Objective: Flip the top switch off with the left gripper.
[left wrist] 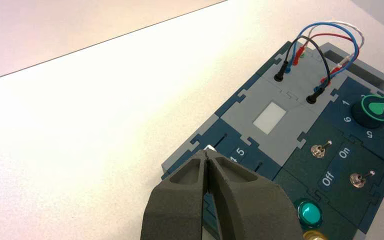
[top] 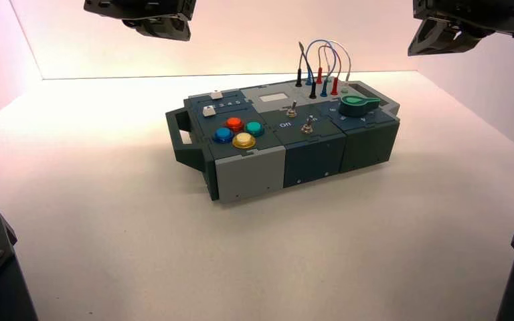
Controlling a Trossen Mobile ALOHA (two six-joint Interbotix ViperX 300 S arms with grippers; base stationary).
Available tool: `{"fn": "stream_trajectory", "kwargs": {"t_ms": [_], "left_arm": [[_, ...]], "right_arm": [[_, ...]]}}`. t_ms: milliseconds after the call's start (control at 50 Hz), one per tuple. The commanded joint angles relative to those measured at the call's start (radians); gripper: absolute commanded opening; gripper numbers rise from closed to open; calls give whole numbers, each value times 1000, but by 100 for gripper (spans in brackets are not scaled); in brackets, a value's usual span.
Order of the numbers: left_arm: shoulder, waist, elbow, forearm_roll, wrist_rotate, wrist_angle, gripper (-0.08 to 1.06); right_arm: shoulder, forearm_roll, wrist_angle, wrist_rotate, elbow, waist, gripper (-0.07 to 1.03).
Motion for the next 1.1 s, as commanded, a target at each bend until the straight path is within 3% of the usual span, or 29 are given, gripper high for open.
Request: {"fn": "stream_trajectory", "kwargs": {"t_ms": [20,580,900,1100], "left_arm": [[-9,2,-29,-2,-3,-8,-3],[6,0,-37,-2,-14,-2,-3],[5,-35,-57,-2,-14,31,-3],[-15,-98,-72,0,-8,61,-3]], "right_arm": [[-9,0,-6,-5,-12,3,-2],[15,-2,-9,-5,-21,3,-2],[172,-26,-14,-5,-109,3,-2],[252,-31,-49,-5,-153,3,-2]]}}
